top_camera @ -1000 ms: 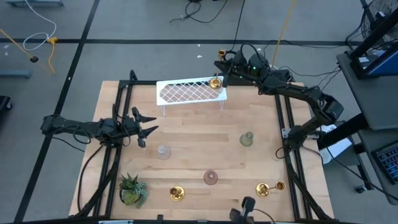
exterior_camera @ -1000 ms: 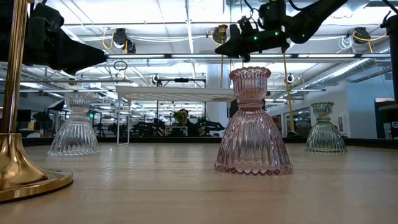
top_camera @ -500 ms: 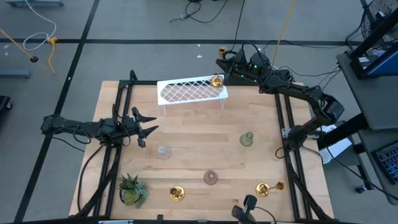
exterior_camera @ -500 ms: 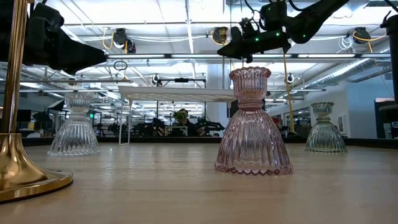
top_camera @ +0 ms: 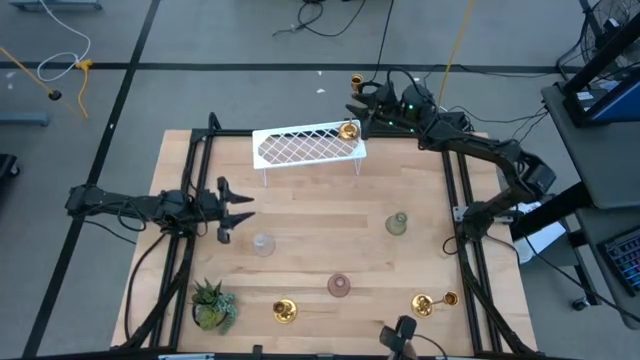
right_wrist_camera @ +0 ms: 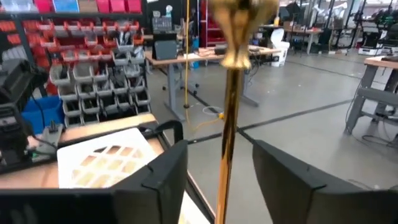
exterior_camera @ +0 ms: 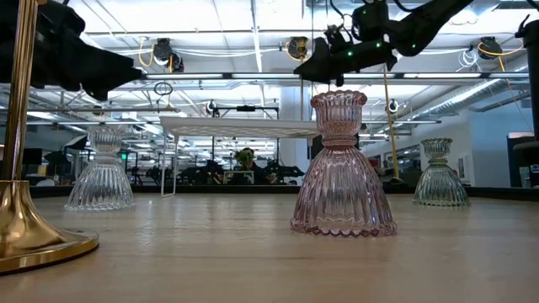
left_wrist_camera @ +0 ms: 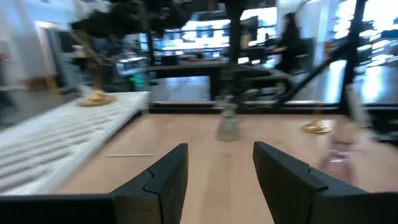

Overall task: Pick & Place candle stick holders
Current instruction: Put the left golden candle holder on the shelf aligned with the other golden candle holder

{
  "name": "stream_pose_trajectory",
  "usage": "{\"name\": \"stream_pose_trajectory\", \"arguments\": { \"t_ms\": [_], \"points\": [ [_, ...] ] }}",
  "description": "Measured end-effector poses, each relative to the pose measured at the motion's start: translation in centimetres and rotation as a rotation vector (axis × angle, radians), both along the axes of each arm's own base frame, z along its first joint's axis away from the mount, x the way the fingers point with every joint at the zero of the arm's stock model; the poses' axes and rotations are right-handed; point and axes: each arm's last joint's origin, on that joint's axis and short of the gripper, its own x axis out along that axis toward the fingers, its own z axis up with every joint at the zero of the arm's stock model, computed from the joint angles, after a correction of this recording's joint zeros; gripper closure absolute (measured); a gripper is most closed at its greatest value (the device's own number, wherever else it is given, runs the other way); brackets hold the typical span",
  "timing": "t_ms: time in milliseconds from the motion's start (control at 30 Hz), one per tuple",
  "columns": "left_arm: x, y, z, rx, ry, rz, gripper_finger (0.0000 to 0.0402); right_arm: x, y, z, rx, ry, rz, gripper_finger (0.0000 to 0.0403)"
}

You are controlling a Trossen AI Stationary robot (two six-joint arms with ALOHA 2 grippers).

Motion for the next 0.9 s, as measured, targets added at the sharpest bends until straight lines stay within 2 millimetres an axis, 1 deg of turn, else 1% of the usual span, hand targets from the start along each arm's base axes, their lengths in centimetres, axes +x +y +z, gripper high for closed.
{"name": "stream_pose_trajectory", "arguments": {
  "t_ms": [133,367,500,633,833,900],
  "points": [
    [0.0,-0.3,0.0,-0.045,-0.003,-0.096,0.0213,-0.7,0.8,1.0,-0.009,0.019,0.005,0.0208],
    [0.0,-0.8,0.2,-0.058,-0.018,-0.170,0.0213,-2.1,2.6,1.9,0.046,0.104,0.020,0.0202],
    [-0.1,-1.1,0.5,-0.076,-0.048,-0.205,0.0213,-3.0,3.6,1.7,0.072,0.207,0.036,0.0200],
    [-0.2,-1.5,0.6,-0.084,-0.061,-0.243,0.0213,-3.5,4.7,1.5,0.122,0.275,0.059,0.0193],
    [-0.1,-2.2,0.5,-0.104,-0.043,-0.300,0.0213,-3.6,6.9,1.1,0.189,0.370,0.120,0.0176],
    [0.1,-2.5,0.7,-0.100,-0.063,-0.324,0.0213,-3.6,7.8,1.0,0.204,0.398,0.148,0.0172]
  ]
}}
